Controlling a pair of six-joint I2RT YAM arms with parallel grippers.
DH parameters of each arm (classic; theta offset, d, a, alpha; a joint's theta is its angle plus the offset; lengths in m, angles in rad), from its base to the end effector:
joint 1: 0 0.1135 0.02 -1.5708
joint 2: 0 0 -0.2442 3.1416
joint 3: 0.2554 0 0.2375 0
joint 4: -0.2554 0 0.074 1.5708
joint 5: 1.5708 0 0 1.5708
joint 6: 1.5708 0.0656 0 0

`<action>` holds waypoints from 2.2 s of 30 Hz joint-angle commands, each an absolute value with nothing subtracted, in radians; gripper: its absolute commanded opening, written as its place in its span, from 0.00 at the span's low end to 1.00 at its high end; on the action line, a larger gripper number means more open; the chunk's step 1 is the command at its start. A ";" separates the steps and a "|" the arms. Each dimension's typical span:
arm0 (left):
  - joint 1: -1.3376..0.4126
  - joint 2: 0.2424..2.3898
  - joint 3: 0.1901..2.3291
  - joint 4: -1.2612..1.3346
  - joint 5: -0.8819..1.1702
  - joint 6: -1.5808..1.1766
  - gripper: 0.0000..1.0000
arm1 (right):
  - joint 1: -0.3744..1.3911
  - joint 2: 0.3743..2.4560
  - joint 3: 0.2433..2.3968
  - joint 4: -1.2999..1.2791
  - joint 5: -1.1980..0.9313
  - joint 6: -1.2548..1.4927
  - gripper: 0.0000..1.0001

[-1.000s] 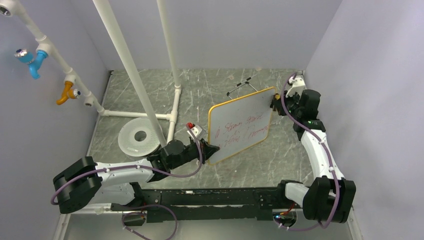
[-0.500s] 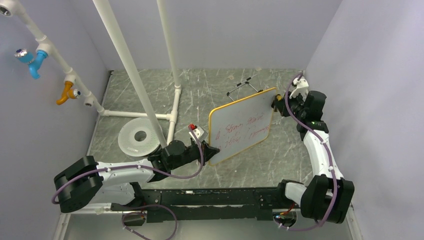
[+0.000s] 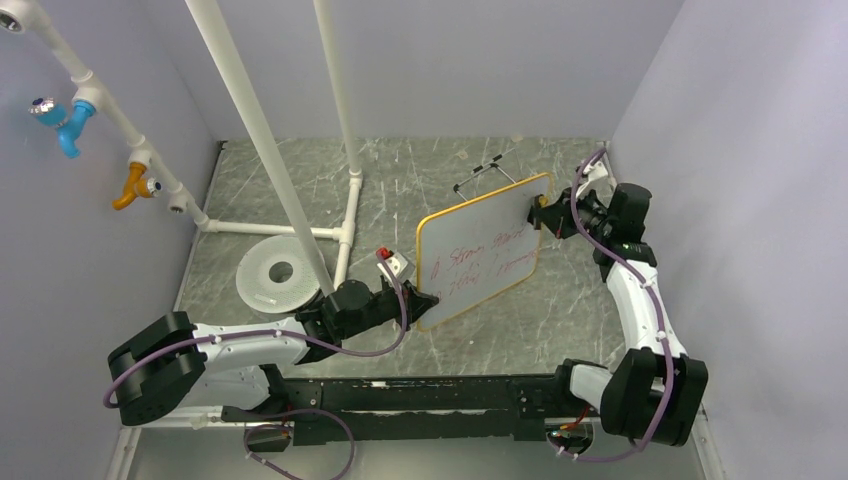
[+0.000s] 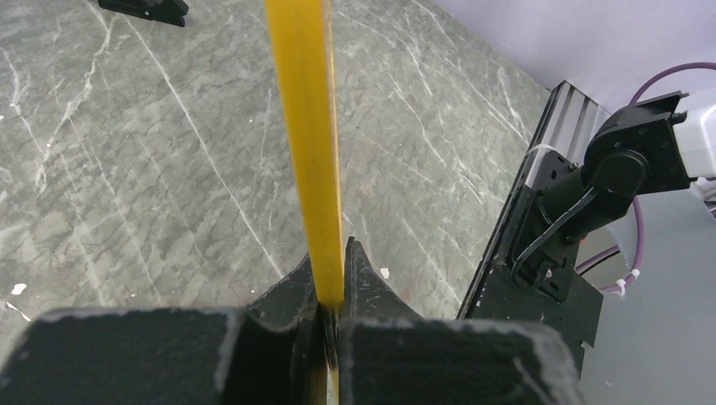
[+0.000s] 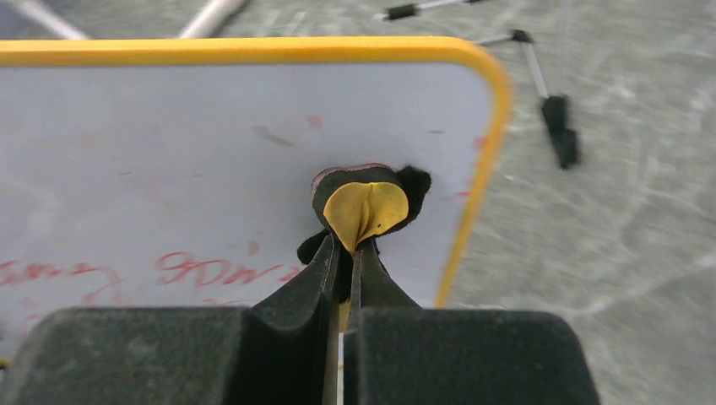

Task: Erase the whiteboard
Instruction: Erase the whiteboard at the center of the board.

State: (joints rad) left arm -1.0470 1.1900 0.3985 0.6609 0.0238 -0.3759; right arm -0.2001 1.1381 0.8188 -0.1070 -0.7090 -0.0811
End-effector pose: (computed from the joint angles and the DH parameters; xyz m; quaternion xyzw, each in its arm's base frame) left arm 0.1346 -0.2362 0.2007 0.2549 0.7072 -0.4373 0.4936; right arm 0.2705 -0.0113 0.2688 -0.1408 0.7982 0.2178 0.5437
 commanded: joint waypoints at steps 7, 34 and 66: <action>-1.067 1.181 0.386 0.629 0.143 -0.336 0.00 | -0.164 1.112 0.816 0.007 -0.687 0.031 0.00; -1.066 1.192 0.388 0.653 0.171 -0.349 0.00 | -0.009 1.144 0.895 -0.052 -0.600 -0.075 0.00; -1.065 1.200 0.384 0.667 0.171 -0.334 0.00 | -0.031 1.324 0.981 -0.326 -0.391 -0.163 0.00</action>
State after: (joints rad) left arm -1.0382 1.1954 0.3958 0.6704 0.0063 -0.4335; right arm -0.0422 1.3083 0.9565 -0.2768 -0.3393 -0.1509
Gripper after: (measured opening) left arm 0.072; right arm 0.038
